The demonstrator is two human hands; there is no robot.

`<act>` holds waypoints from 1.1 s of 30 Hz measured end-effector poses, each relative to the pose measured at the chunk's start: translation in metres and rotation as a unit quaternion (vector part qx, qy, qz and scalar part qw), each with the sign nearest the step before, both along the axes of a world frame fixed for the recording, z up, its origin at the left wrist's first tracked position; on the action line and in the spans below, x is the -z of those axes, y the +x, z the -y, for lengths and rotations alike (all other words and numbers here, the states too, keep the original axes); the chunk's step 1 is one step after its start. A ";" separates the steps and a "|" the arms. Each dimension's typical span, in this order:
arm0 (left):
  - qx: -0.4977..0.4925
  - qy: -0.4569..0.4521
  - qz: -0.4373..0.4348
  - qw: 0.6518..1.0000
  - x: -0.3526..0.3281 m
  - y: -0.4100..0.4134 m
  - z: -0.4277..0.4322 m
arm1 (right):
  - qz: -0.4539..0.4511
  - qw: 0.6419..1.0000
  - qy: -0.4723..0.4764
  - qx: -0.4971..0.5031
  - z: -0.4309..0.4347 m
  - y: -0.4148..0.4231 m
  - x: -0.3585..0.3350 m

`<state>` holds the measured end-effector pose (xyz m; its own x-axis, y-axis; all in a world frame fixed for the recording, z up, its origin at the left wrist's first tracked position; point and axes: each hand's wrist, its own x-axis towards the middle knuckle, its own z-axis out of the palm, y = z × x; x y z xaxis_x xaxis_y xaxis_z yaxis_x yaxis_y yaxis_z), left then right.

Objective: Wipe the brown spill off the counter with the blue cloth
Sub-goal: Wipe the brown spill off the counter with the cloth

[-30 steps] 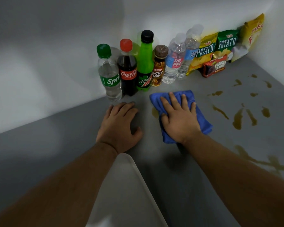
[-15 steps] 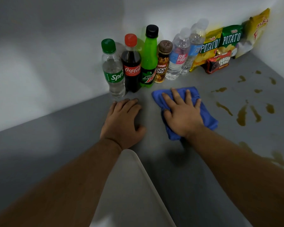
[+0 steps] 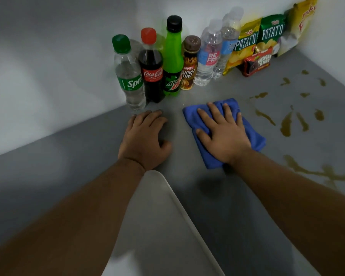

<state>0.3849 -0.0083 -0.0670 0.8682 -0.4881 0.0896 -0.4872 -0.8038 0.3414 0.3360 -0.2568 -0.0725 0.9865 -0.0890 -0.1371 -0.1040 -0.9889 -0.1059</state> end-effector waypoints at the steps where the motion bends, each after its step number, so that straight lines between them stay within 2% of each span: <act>1: -0.001 -0.002 -0.001 1.000 0.000 0.000 -0.001 | 0.004 1.000 -0.003 0.007 -0.008 0.001 0.002; 8: 0.000 -0.009 -0.007 1.000 -0.003 -0.001 -0.001 | 0.017 0.999 0.012 -0.038 -0.025 -0.072 0.002; 13: 0.006 -0.008 -0.022 1.000 -0.006 -0.004 -0.002 | 0.022 0.998 0.028 -0.045 0.009 -0.139 0.004; 17: 0.011 0.001 -0.036 0.999 -0.009 -0.004 0.000 | 0.022 1.000 0.013 0.009 0.044 -0.134 0.002; 21: 0.006 0.028 -0.048 0.998 -0.007 0.002 0.011 | 0.007 0.996 0.006 0.089 0.038 -0.099 0.007; 28: -0.047 0.077 -0.060 0.994 -0.011 -0.019 0.042 | 0.023 0.999 0.018 0.018 0.011 -0.166 0.013; 33: 0.065 0.021 -0.036 0.997 -0.018 -0.064 0.073 | 0.042 0.998 0.037 0.000 0.034 -0.213 0.012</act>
<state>0.3212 -0.0811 -0.0486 0.8010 -0.5986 0.0069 -0.5633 -0.7499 0.3467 0.1230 -0.2907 -0.0843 0.9948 -0.0820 -0.0607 -0.0921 -0.9780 -0.1874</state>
